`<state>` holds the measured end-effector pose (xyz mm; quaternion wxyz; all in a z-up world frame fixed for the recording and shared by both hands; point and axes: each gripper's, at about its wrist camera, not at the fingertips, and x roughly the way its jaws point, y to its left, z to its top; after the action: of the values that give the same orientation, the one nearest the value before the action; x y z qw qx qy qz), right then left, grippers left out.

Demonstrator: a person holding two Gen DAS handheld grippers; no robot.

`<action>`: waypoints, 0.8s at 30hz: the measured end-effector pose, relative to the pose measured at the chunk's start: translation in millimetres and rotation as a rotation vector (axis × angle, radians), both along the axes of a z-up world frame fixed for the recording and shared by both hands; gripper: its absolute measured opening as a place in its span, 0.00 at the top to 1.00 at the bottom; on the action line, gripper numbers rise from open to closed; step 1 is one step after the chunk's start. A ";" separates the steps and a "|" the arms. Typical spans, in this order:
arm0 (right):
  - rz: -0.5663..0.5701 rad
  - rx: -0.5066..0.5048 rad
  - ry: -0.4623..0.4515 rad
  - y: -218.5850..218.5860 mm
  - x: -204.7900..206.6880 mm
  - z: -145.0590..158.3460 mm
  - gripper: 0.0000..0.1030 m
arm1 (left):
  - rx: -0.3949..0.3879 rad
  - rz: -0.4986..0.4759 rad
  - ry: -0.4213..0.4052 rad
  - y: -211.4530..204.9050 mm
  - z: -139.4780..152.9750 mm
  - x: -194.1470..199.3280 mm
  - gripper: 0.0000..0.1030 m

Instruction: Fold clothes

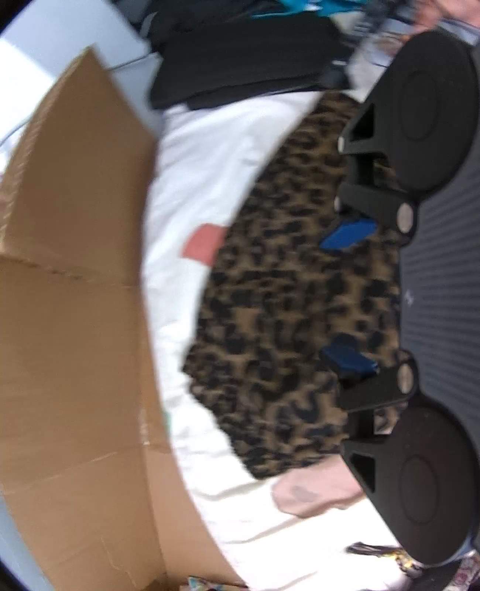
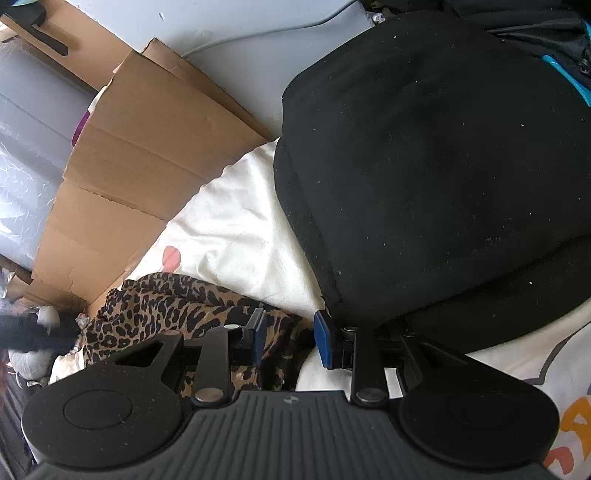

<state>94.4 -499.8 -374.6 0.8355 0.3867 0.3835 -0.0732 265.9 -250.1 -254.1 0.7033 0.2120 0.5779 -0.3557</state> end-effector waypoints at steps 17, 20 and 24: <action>0.015 -0.009 0.014 8.5 3.2 -3.9 0.71 | -0.094 0.194 0.006 -81.6 -42.8 21.4 0.65; 0.024 -0.012 0.019 11.6 3.5 -5.7 0.71 | -0.092 0.222 0.013 -85.9 -54.1 22.6 0.65; 0.032 -0.014 0.025 14.1 3.7 -7.4 0.71 | -0.067 0.297 0.054 -84.2 -75.4 24.5 0.65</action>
<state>98.1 -485.7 -382.0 0.8345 0.3736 0.3994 -0.0673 290.4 -334.3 -329.4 0.7392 0.0908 0.6092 -0.2725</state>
